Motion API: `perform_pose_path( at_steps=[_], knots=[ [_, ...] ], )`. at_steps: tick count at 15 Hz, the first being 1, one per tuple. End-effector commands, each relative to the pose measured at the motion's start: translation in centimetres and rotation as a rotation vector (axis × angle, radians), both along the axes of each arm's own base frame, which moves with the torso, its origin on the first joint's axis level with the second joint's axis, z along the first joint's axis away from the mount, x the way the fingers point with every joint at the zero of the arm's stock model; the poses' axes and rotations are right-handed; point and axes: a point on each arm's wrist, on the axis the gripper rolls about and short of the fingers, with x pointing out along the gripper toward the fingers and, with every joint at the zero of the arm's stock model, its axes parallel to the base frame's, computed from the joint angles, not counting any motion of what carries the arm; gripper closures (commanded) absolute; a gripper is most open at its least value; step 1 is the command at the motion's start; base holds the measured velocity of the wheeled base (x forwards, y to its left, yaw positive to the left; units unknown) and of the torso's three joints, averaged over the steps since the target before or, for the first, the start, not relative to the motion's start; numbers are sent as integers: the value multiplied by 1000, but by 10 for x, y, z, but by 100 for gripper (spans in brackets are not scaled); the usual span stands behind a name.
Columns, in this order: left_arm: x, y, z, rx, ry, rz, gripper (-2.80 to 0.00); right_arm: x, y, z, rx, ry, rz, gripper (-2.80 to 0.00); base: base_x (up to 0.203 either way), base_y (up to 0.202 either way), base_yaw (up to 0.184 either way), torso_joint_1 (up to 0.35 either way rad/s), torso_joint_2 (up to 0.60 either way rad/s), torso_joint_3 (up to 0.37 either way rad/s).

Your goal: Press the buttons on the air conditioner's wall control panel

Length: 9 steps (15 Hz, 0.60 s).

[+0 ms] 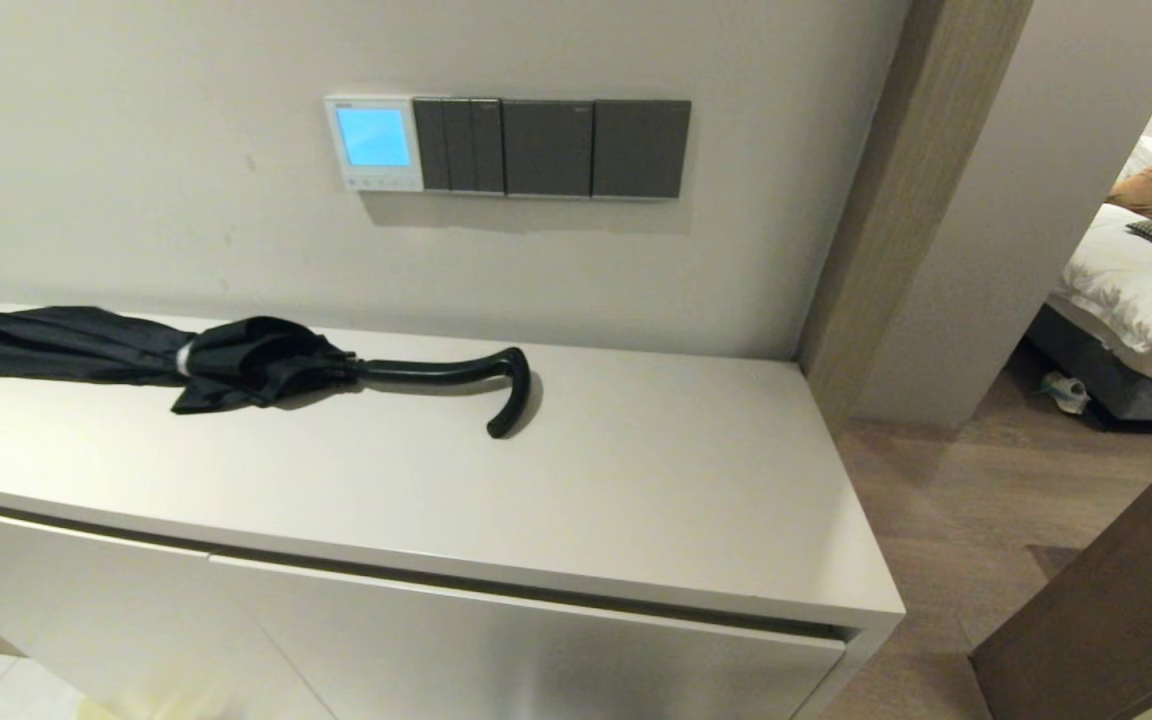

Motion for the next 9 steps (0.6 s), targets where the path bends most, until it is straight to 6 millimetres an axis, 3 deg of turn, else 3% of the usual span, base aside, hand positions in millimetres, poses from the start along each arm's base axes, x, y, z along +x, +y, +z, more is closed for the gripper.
perform_pose_path(
  at_steps=[1, 9],
  knots=[
    [0, 0, 0, -1, 1, 0, 0, 0, 0, 0, 0, 2, 0, 0, 0, 0, 0, 0, 0, 0],
    [0, 0, 0, -1, 1, 0, 0, 0, 0, 0, 5, 1, 0, 0, 0, 0, 0, 0, 0, 0]
  ],
)
